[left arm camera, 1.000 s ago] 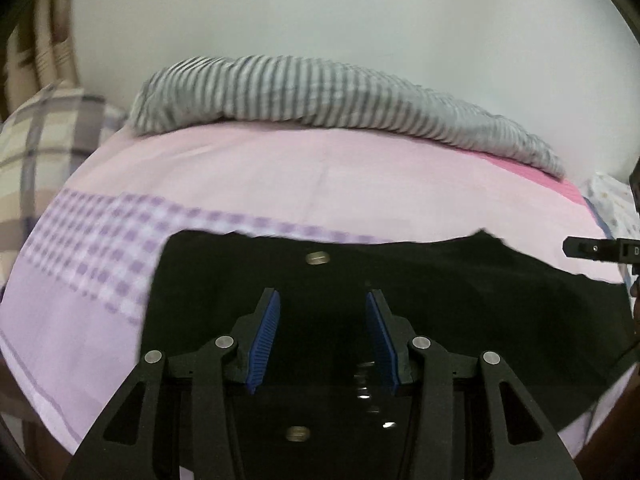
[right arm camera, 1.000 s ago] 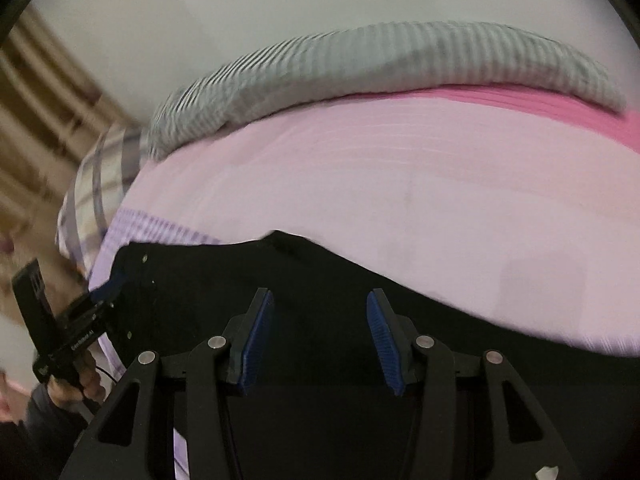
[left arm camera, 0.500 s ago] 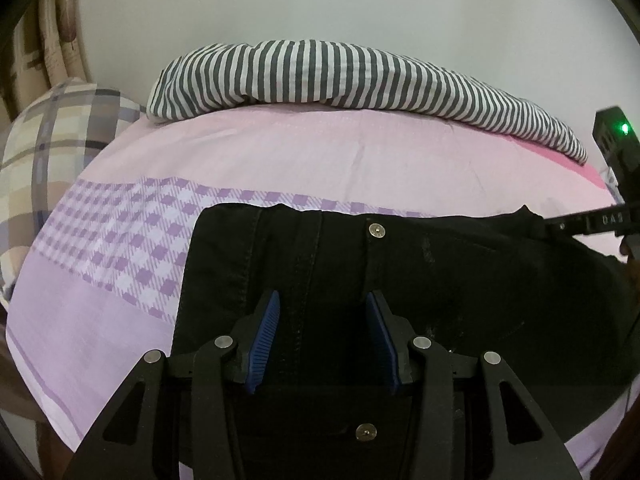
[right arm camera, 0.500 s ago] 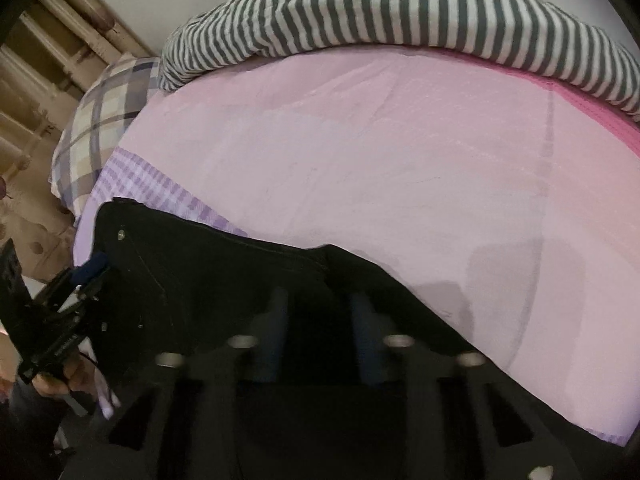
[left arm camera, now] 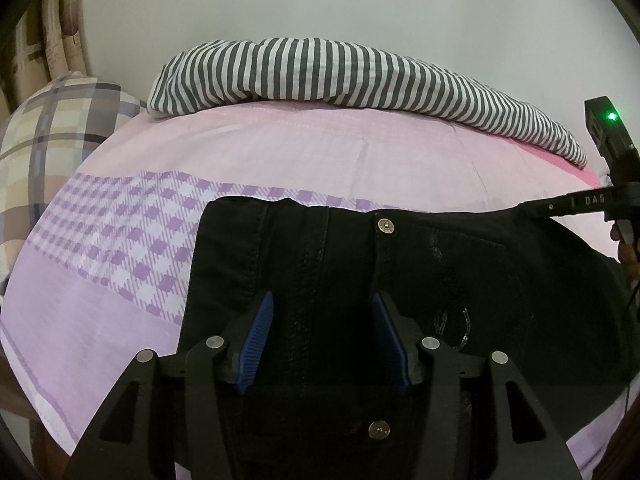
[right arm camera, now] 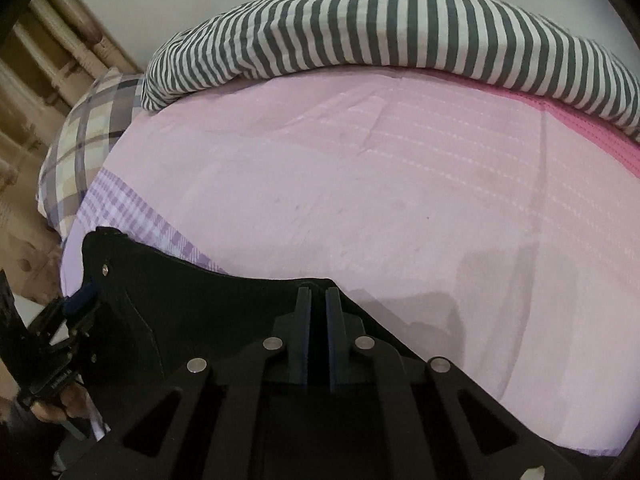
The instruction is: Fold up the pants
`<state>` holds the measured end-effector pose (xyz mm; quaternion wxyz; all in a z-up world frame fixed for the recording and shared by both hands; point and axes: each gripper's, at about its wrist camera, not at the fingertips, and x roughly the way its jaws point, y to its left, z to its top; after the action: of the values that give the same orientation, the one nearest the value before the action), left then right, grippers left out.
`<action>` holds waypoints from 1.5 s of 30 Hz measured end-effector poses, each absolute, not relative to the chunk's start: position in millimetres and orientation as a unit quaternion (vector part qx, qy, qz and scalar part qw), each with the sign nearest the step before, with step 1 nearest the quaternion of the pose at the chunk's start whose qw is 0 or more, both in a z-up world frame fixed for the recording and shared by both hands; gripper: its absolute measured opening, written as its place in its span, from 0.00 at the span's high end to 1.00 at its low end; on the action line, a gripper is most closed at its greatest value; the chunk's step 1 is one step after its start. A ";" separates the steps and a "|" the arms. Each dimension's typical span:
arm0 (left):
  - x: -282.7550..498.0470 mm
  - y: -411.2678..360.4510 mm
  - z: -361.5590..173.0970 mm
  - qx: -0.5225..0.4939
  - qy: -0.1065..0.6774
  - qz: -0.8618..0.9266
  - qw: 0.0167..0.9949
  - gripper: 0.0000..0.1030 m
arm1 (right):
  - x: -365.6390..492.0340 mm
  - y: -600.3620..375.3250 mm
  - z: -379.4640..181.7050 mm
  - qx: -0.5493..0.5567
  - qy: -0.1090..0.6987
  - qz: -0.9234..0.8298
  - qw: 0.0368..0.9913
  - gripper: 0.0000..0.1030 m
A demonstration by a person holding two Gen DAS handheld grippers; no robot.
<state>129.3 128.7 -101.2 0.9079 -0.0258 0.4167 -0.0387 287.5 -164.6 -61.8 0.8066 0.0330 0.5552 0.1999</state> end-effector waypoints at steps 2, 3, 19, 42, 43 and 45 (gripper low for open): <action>129.3 128.1 -100.2 -0.027 0.419 -0.036 0.907 0.48 | 284.6 -160.9 -58.2 0.024 0.552 0.196 0.810 0.87; 129.1 127.5 -98.7 -0.027 0.420 -0.034 0.907 0.48 | 282.4 -161.6 -53.7 0.026 0.548 0.192 0.814 0.85; 91.8 71.0 -81.7 -0.004 0.427 -0.145 0.893 0.46 | 193.8 -225.3 -51.4 0.067 0.540 0.062 0.837 0.83; 80.7 16.3 -106.2 0.073 0.471 -0.170 0.862 0.45 | 107.2 -349.0 -59.5 0.179 0.507 -0.060 0.841 0.78; 80.5 14.9 -106.3 0.078 0.470 -0.168 0.863 0.45 | 101.8 -355.5 -58.8 0.184 0.505 -0.064 0.841 0.78; 78.1 10.9 -105.2 0.085 0.469 -0.165 0.864 0.45 | 89.6 -369.8 -57.2 0.188 0.504 -0.084 0.839 0.74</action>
<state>78.1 10.9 -105.2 0.8637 0.0845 0.4686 -0.1649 89.6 -369.8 -57.2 0.8388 0.1875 0.5040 -0.0845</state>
